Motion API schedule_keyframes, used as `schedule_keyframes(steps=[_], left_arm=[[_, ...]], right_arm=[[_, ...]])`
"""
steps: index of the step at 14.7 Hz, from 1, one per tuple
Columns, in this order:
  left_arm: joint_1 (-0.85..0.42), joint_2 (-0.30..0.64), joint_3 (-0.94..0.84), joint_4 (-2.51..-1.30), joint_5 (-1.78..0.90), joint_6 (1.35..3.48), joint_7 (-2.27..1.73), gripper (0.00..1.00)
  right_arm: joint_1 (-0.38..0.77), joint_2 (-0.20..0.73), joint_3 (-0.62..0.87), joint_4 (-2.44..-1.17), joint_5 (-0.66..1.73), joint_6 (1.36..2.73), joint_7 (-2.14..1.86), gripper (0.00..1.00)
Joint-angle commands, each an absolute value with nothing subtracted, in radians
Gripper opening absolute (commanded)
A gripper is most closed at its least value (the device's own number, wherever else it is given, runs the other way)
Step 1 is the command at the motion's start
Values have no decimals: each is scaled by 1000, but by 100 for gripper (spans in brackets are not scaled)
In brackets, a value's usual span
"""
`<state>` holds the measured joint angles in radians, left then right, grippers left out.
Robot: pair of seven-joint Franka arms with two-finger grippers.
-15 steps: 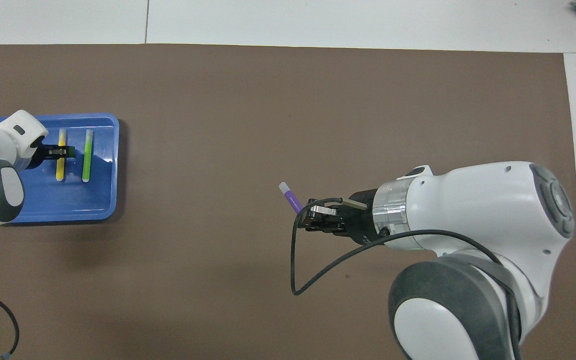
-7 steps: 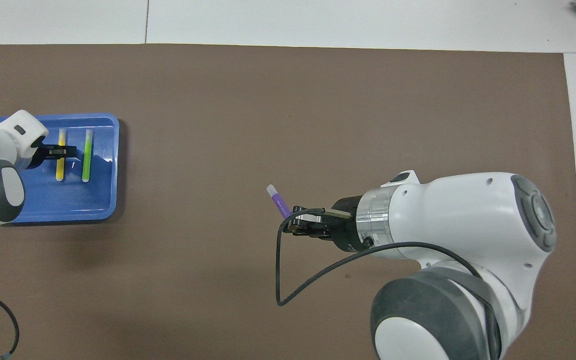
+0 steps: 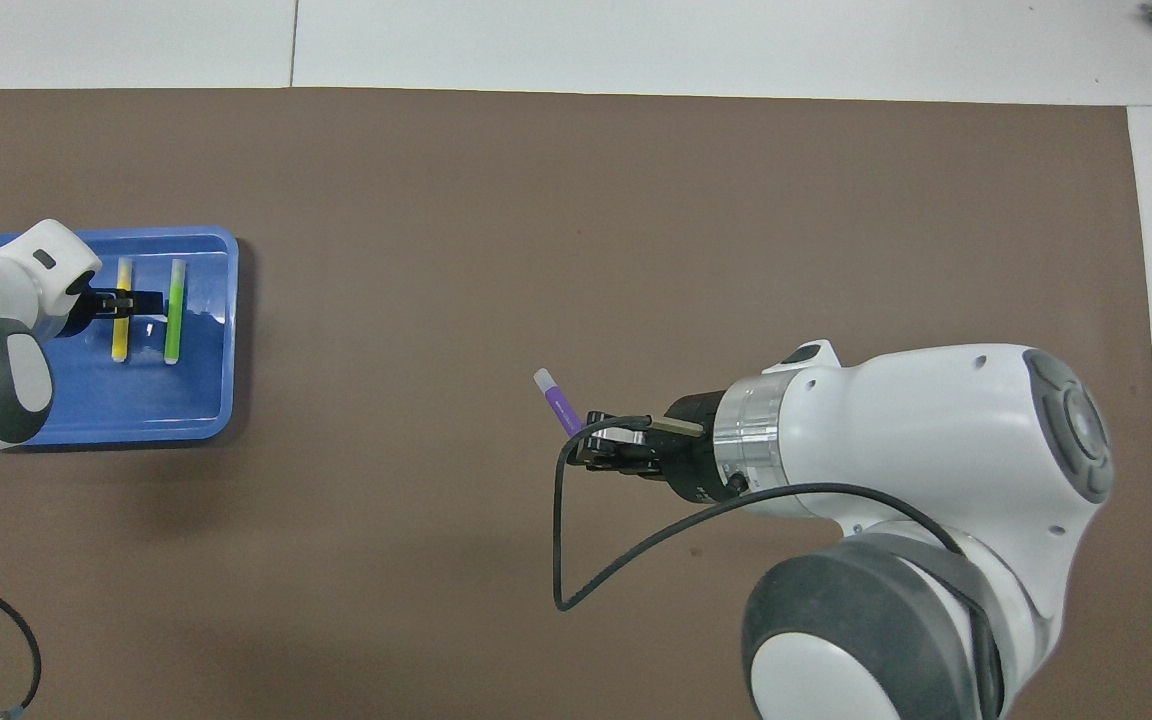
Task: Right arm passes pens to left for tray arrangement
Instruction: 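Release the yellow pen in the tray and raise the left gripper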
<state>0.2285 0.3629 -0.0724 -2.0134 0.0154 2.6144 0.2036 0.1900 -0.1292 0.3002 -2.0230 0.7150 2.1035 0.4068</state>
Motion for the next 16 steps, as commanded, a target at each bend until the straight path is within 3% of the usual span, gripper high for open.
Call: schedule_keyframes(steps=[1, 7, 10, 16], left_arm=[[222, 316, -74, -2016, 18, 2548, 192, 90], [201, 209, -74, -2011, 18, 2387, 190, 94], [180, 106, -74, -2011, 18, 2249, 122, 94], [17, -87, -75, -1985, 21, 1955, -32, 94]], right_arm=[[189, -133, 301, -2034, 741, 2125, 417, 0], [189, -133, 301, -2034, 741, 2125, 417, 0], [189, -133, 301, -2034, 741, 2125, 417, 0], [189, -133, 301, -2034, 741, 2123, 417, 0]])
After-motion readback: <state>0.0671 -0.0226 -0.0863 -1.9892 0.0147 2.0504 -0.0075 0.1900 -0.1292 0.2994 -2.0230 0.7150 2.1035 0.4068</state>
